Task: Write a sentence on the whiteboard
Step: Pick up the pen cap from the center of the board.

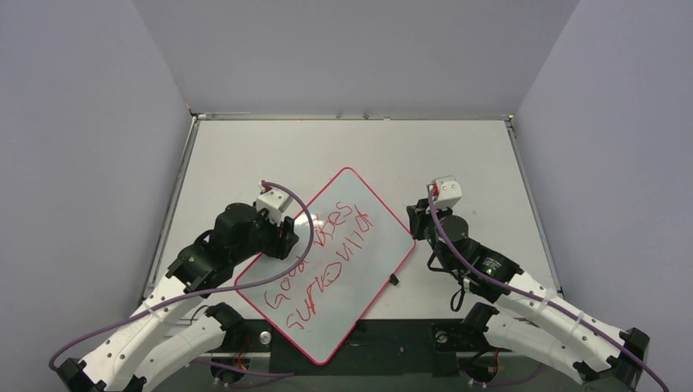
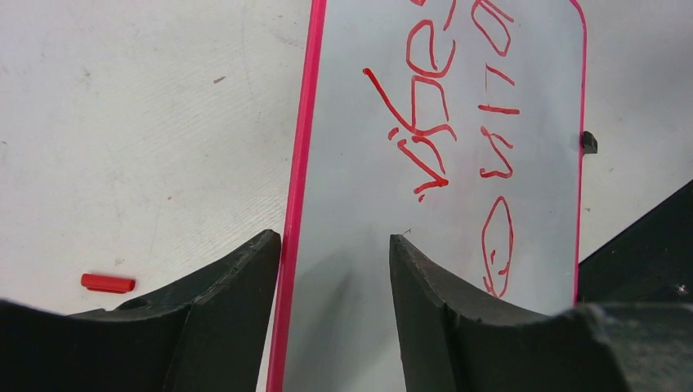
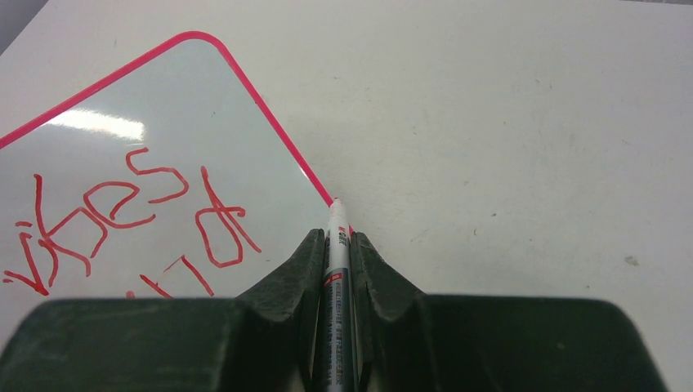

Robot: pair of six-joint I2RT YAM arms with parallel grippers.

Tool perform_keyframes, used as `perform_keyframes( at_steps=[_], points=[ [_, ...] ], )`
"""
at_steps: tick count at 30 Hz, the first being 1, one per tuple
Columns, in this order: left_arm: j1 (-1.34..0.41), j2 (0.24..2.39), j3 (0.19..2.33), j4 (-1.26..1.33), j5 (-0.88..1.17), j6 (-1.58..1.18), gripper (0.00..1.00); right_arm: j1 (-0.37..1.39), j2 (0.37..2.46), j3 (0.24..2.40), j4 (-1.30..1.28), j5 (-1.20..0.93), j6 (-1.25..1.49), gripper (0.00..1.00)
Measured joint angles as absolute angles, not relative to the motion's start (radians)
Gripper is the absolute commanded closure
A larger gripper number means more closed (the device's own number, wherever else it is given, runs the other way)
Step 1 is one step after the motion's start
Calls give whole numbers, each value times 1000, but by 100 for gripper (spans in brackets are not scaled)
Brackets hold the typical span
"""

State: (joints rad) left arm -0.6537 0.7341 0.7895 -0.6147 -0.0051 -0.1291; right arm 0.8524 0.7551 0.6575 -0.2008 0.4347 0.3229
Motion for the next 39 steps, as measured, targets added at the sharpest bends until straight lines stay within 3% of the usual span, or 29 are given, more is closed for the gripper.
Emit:
perform_keyframes(
  at_steps=[24,39],
  points=[
    [-654,663,789,-600,-203,-154,48,852,780,656,-167,433,310,100],
    [-654,676,962,-678,-546,-254,47,852,785,656,-139,408,295,100]
  ],
)
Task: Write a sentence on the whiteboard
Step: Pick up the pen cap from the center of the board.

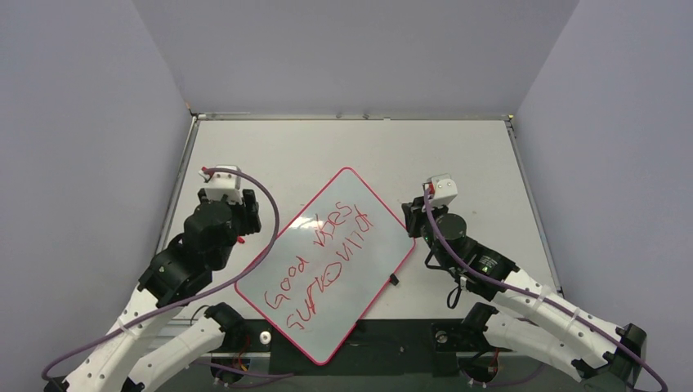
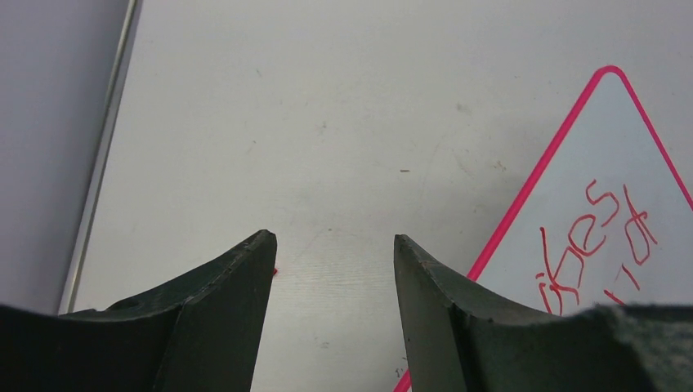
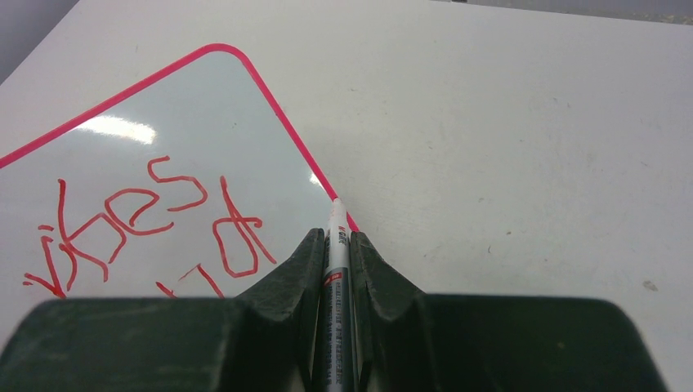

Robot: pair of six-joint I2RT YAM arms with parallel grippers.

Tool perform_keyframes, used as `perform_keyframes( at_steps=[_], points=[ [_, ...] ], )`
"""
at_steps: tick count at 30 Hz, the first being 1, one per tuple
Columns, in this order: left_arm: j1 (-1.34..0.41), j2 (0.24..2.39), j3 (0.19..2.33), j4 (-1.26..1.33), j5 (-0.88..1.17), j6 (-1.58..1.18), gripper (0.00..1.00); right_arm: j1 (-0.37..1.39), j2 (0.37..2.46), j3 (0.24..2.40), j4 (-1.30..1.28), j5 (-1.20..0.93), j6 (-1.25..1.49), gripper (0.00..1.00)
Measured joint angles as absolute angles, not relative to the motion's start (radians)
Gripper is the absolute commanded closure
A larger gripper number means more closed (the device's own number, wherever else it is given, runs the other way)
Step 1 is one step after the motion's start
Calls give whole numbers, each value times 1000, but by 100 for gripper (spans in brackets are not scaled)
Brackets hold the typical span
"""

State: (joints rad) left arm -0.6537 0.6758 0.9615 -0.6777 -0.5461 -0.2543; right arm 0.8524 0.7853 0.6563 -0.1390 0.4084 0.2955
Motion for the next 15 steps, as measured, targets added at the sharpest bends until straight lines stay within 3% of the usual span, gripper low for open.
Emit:
perform_keyframes(
  at_steps=[10,15],
  points=[
    [-637,688,1030,-732,-814,-342,48,852,775,656,-112,368,296,100],
    [-472,786,1089,-781,-833,-415,48,852,747,656,-111,350,297,100]
  ],
)
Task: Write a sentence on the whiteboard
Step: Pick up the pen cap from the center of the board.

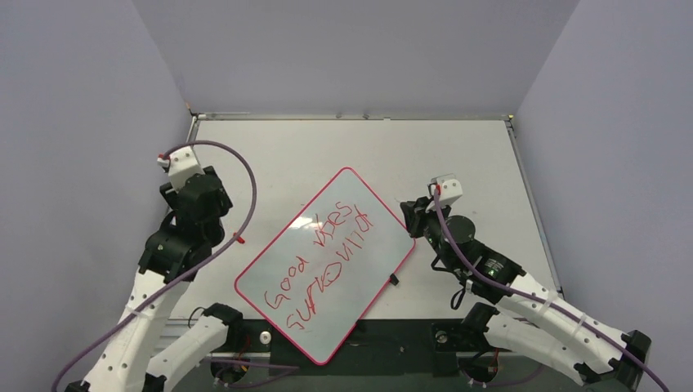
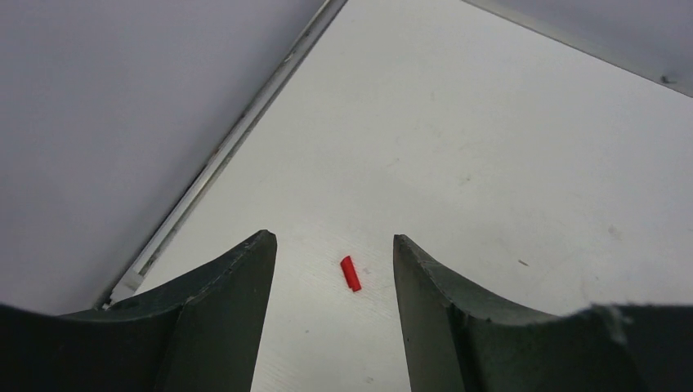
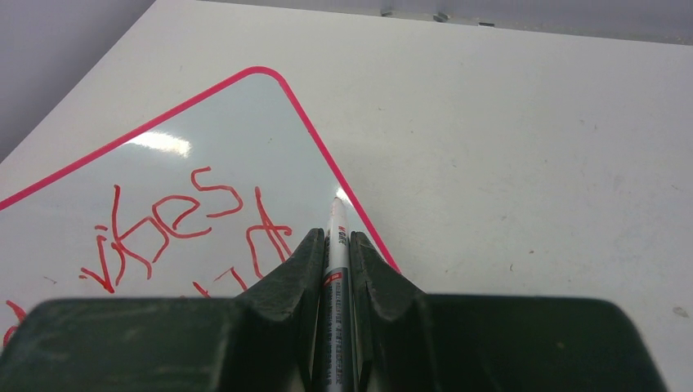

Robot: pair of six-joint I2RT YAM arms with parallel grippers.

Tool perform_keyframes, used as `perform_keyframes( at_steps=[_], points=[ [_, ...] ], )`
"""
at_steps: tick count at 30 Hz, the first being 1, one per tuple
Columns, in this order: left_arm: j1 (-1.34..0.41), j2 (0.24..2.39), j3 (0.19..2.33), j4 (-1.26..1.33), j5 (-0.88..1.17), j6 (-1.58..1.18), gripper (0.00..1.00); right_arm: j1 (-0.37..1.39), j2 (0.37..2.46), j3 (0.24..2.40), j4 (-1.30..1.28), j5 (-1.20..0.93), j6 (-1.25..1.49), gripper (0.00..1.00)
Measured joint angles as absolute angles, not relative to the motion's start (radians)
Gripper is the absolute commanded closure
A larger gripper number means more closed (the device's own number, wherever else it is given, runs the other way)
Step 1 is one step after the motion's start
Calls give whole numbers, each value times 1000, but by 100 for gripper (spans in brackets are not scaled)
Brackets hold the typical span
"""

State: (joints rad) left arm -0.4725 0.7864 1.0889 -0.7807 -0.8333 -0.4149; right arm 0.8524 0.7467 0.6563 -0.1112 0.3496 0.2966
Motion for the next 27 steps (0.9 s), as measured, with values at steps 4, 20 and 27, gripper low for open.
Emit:
perform_keyframes(
  at_steps=[4,20,27],
  points=[
    [-210,861,1096,-793,-710,-444,48,852,731,656,-105,332,300,100],
    [67,985,879,-793,-458,-664,46,852,684,654,-107,297,307,100],
    [68,1072,814,-726,-374,-749,46,852,669,627,-104,297,311,100]
  ],
)
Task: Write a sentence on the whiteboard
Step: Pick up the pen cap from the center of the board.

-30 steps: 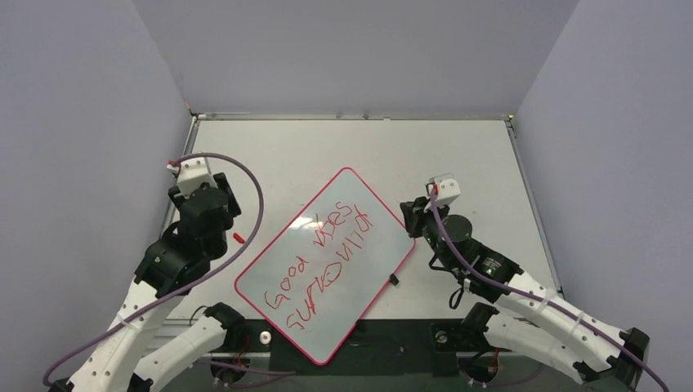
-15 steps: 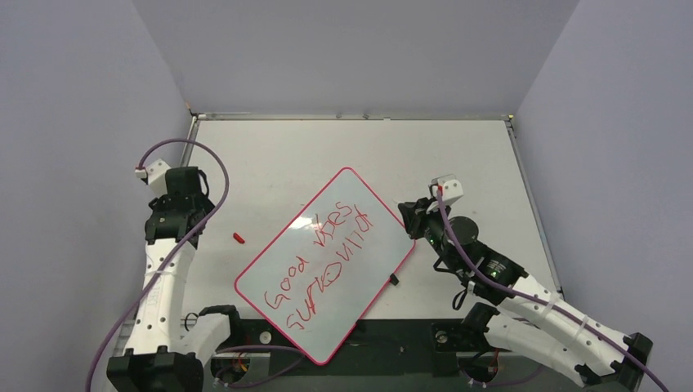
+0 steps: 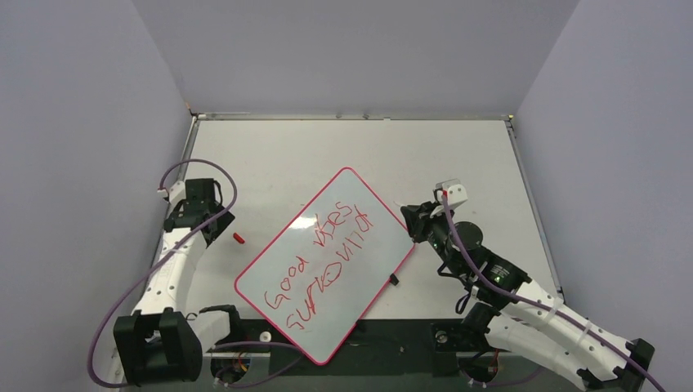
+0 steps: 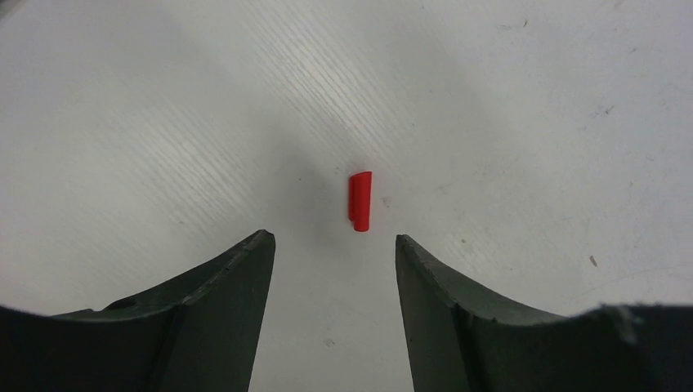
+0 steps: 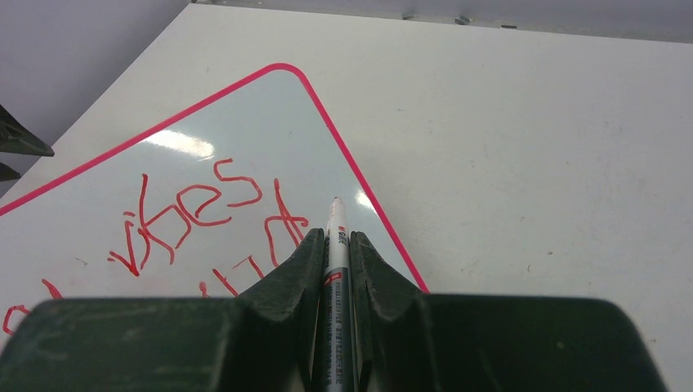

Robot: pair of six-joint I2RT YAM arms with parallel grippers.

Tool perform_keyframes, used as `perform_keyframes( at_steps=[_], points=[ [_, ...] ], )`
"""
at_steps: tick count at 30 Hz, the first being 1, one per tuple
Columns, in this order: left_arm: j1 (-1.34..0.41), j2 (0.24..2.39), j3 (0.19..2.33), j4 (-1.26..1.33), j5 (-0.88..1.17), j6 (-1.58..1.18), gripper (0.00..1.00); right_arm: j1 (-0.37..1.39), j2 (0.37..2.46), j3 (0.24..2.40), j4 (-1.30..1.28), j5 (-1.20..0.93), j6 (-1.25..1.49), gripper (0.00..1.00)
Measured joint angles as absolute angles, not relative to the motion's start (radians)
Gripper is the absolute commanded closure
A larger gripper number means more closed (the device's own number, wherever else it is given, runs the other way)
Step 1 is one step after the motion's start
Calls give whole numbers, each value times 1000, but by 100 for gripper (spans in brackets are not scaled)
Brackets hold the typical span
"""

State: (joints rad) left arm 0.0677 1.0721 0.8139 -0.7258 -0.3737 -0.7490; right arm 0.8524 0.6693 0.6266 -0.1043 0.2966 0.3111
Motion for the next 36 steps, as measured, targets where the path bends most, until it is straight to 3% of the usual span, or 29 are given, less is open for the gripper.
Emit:
perform_keyframes(
  at_steps=[10,30,36],
  points=[
    [68,1194,756,-573,-245,-837,58,852,632,596,-105,298,318,100],
    [68,1457,749,-489,-251,-862,67,849,622,588,-104,297,317,100],
    [68,1494,763,-459,-263,-857,80,844,622,588,-104,297,315,100]
  ],
)
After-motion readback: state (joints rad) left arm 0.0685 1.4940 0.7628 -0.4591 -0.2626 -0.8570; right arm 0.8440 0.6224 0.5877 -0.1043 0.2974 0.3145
